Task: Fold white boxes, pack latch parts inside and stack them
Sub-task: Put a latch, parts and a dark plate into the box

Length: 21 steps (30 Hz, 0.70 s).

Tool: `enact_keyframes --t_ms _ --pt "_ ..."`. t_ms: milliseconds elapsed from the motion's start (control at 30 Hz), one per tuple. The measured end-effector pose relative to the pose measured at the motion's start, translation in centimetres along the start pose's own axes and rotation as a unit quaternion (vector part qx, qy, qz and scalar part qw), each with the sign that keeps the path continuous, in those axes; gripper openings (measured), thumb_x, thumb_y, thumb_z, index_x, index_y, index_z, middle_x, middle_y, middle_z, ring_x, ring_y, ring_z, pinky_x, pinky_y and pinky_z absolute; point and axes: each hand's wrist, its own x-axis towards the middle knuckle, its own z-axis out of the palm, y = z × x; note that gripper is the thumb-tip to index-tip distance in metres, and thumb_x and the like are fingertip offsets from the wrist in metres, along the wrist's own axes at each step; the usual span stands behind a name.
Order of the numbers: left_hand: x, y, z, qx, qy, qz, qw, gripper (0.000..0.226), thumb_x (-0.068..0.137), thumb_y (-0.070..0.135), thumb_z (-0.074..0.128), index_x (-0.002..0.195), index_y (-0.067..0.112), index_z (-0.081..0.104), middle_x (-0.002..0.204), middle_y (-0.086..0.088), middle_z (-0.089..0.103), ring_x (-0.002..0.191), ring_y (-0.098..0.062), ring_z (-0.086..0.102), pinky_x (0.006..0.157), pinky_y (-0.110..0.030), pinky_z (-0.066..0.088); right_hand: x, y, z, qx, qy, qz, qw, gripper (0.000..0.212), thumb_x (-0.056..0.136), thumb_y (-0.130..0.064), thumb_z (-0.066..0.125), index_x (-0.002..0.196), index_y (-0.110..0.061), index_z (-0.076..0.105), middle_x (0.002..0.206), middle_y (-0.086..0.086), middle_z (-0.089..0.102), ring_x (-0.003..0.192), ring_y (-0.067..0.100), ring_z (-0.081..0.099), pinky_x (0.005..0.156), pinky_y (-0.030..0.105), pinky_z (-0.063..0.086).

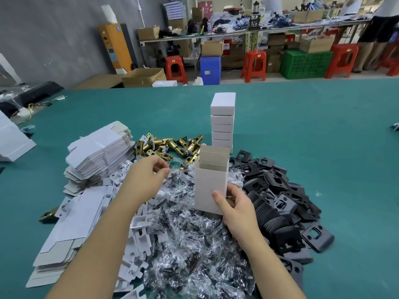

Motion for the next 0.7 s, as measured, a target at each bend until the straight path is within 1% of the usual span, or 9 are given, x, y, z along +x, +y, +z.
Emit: enact_keyframes --t_ms 100,167,267,300,367,433,567,633,700 --pt "0.0 -0.2 -0.1 -0.018 0.005 -0.001 1.0 0.01 0.097 0.022 0.068 0.088 0.026 0.069 0.082 0.012 0.068 0.068 -0.005 0.058 0.058 -0.022 0.038 -0.1 -0.1 0.0 0.003 0.002 -0.001 1.0 0.019 0.096 -0.033 0.069 0.11 -0.043 0.061 0.102 -0.023 0.073 0.09 0.001 0.07 0.067 0.019 0.054" --pt "0.0 -0.2 -0.1 -0.047 0.008 0.001 0.999 0.011 0.098 0.023 0.067 0.088 0.027 0.067 0.081 0.009 0.066 0.061 -0.006 0.053 0.055 -0.02 0.038 -0.1 -0.2 0.0 -0.001 -0.001 -0.004 1.0 0.019 0.097 -0.033 0.069 0.109 -0.044 0.06 0.1 -0.023 0.073 0.088 0.001 0.07 0.064 0.018 0.052" --pt "-0.1 0.1 -0.1 -0.117 0.047 0.011 0.992 0.011 0.101 0.02 0.062 0.092 0.026 0.063 0.079 0.008 0.066 0.06 -0.003 0.054 0.054 -0.016 0.039 0.0 -0.1 0.0 -0.009 -0.002 -0.006 1.0 0.019 0.097 -0.033 0.069 0.111 -0.042 0.061 0.1 -0.024 0.073 0.091 0.0 0.069 0.069 0.018 0.055" --pt "-0.1 0.3 -0.1 -0.158 0.046 0.007 0.986 0.01 0.101 0.019 0.06 0.093 0.025 0.062 0.074 0.008 0.067 0.057 -0.002 0.054 0.053 -0.016 0.04 0.0 0.0 0.0 -0.011 -0.002 -0.007 1.0 0.019 0.096 -0.033 0.069 0.111 -0.041 0.061 0.101 -0.023 0.073 0.092 0.0 0.069 0.071 0.019 0.056" --pt "-0.2 0.6 -0.3 -0.224 0.026 -0.001 0.974 0.011 0.103 0.016 0.058 0.096 0.022 0.062 0.063 0.006 0.064 0.051 -0.005 0.051 0.047 -0.02 0.04 0.0 0.1 0.0 -0.014 -0.001 -0.007 1.0 0.019 0.096 -0.034 0.07 0.111 -0.041 0.061 0.101 -0.023 0.073 0.092 0.0 0.07 0.073 0.02 0.057" --pt "-0.3 1.1 -0.6 -0.253 0.019 0.009 0.967 0.011 0.103 0.013 0.057 0.096 0.02 0.063 0.059 0.004 0.062 0.05 -0.008 0.05 0.044 -0.02 0.039 0.0 0.2 -0.1 -0.017 -0.002 -0.007 1.0 0.02 0.096 -0.035 0.069 0.113 -0.04 0.061 0.103 -0.021 0.073 0.092 0.0 0.07 0.073 0.021 0.058" --pt "-0.8 2.7 -1.3 -0.286 0.029 0.075 0.955 0.012 0.101 0.006 0.059 0.095 0.016 0.064 0.064 0.006 0.063 0.054 -0.009 0.054 0.046 -0.016 0.042 0.2 0.3 -0.1 -0.031 -0.004 -0.009 0.999 0.022 0.096 -0.036 0.069 0.117 -0.037 0.062 0.106 -0.019 0.073 0.092 0.0 0.069 0.073 0.02 0.057" --pt "-0.8 3.7 -1.7 -0.274 0.025 0.117 0.954 0.013 0.1 0.004 0.06 0.095 0.016 0.064 0.067 0.005 0.065 0.055 -0.009 0.055 0.046 -0.016 0.043 0.2 0.4 -0.1 -0.032 -0.005 -0.007 0.999 0.025 0.096 -0.036 0.069 0.121 -0.033 0.064 0.106 -0.019 0.073 0.092 0.0 0.07 0.073 0.02 0.057" --pt "-0.7 4.8 -1.7 -0.222 0.016 0.157 0.962 0.013 0.098 0.004 0.063 0.097 0.016 0.065 0.074 0.009 0.069 0.059 -0.007 0.06 0.052 -0.018 0.047 0.2 0.5 -0.1 -0.027 -0.008 -0.004 1.0 0.026 0.096 -0.036 0.07 0.121 -0.034 0.064 0.106 -0.02 0.074 0.094 0.001 0.07 0.074 0.022 0.058"
